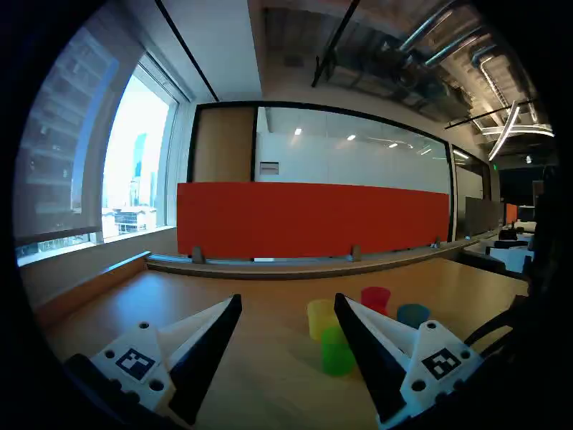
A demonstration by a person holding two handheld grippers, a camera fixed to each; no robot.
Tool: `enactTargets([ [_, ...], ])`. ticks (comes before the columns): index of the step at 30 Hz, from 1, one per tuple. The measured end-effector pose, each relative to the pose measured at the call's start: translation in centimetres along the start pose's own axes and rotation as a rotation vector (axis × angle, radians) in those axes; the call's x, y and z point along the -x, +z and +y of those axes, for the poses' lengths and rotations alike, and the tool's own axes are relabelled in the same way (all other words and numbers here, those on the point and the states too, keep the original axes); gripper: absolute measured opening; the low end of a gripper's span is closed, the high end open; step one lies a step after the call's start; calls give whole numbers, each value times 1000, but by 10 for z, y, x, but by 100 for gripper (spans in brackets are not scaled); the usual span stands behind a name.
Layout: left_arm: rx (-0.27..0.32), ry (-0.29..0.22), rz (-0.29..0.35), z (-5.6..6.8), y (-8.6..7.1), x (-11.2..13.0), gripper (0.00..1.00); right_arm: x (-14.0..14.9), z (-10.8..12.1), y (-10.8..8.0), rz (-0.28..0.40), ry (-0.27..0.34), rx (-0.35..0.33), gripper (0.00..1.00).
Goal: Pour water
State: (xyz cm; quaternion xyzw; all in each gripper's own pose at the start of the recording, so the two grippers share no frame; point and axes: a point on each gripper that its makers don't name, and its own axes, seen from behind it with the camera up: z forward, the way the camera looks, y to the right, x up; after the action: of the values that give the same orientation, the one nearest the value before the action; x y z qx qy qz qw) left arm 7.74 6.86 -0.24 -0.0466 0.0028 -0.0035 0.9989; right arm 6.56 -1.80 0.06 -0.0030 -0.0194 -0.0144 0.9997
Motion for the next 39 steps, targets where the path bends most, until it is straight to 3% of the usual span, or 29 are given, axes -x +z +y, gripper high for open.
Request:
enactTargets([
  [9,-36,-22,47,-4,0,-5,96,2,2,-3,-5,31,24,100],
  [18,-45,23,72,-6,-1,4,96,6,19,0,-31,15,83,100],
  [29,-55,40,43,-28,-1,37,96,11,26,4,-56,23,138,100],
  [39,-63,19,23,-47,-4,55,96,12,25,7,-65,10,155,100],
])
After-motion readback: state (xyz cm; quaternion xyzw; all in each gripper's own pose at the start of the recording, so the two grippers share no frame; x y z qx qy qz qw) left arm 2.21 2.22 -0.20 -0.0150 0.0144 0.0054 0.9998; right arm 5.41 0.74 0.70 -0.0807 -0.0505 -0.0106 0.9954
